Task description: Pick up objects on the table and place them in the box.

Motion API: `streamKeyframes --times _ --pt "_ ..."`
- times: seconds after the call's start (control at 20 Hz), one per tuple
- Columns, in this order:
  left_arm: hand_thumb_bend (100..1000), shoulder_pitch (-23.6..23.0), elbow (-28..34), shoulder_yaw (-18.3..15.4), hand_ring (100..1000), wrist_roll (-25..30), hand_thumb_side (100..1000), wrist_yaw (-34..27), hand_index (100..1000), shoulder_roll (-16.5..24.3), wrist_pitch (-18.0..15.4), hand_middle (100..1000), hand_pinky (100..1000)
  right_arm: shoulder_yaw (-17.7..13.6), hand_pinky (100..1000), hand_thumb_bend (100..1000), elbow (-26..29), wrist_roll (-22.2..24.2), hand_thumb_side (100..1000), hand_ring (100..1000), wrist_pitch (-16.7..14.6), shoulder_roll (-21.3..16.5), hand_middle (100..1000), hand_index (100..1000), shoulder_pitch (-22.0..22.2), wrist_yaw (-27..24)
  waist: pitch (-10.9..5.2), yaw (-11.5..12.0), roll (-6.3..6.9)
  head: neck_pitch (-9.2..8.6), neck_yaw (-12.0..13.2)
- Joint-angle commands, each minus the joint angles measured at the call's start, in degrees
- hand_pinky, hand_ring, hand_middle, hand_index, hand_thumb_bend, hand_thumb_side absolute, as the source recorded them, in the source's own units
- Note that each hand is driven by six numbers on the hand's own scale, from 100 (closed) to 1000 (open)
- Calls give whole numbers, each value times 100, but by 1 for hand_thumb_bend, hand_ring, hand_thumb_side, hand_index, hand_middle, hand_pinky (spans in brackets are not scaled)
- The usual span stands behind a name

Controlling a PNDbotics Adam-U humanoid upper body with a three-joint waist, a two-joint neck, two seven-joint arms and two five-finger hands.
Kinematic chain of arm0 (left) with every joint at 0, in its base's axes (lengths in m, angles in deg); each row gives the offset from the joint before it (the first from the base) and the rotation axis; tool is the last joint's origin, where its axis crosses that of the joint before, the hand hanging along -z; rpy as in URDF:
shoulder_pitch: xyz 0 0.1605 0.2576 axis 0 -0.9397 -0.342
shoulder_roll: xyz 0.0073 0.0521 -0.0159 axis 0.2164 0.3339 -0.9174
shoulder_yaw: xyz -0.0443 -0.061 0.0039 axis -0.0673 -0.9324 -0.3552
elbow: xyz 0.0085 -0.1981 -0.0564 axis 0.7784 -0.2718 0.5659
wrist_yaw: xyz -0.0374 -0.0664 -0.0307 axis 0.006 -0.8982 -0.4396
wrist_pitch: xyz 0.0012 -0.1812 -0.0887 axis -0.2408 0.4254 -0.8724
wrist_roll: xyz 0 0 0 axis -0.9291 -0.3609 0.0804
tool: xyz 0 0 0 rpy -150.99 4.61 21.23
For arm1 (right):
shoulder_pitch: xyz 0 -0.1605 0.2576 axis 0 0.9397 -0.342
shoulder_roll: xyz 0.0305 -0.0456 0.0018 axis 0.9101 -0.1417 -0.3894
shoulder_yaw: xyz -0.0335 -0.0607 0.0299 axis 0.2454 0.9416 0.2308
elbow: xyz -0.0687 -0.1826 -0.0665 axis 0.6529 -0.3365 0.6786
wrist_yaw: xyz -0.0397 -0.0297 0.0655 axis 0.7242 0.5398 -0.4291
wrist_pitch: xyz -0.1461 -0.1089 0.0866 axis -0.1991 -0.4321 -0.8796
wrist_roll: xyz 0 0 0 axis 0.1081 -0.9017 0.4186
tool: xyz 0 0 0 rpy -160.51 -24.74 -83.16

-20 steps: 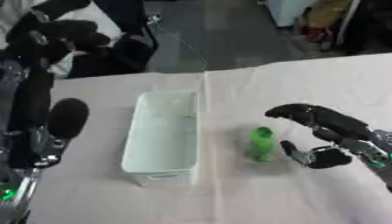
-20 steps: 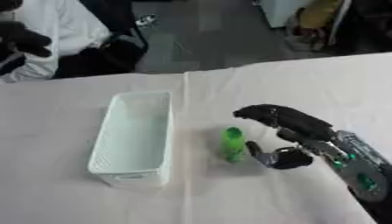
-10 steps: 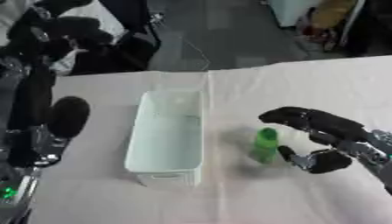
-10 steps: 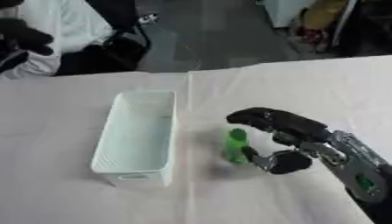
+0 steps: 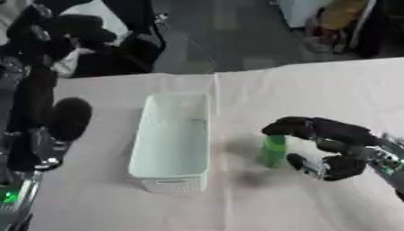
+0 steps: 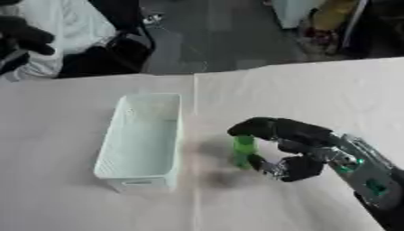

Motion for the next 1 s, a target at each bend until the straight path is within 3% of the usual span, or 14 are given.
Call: streamKeyframes --times 0.05,0.2,0.25,0.55,0.75,1.0 --pt "756 66 85 -19 644 2 802 -16 800 45 -2 877 612 -62 983 100 64 40 925 912 15 -149 931 1000 -105 -49 -80 3 -13 -83 -221" --pt "756 76 85 -22 644 -2 802 -16 799 43 -4 877 612 -71 983 100 13 18 905 912 -4 -129 934 1000 -94 -1 -76 11 -11 -128 -341" --pt "756 84 85 -22 645 -4 803 -18 799 40 -6 877 613 -92 957 100 -23 -61 782 885 -28 -111 918 1000 -90 14 -71 17 -8 -141 -362" --pt "756 268 85 26 644 34 803 -67 799 -59 -40 877 612 -191 924 100 -513 -1281 603 857 -194 -58 903 1000 -139 136 64 191 11 -329 -796" --pt "758 411 85 56 643 73 802 -121 798 -131 -50 878 611 -194 933 100 -721 -1786 603 867 -251 -103 911 1000 -183 373 168 324 -24 -414 -966" --pt "761 479 85 76 643 123 801 -141 798 -152 -39 879 610 -131 975 100 -716 -1516 688 911 -245 -161 950 1000 -95 490 236 370 -78 -367 -947"
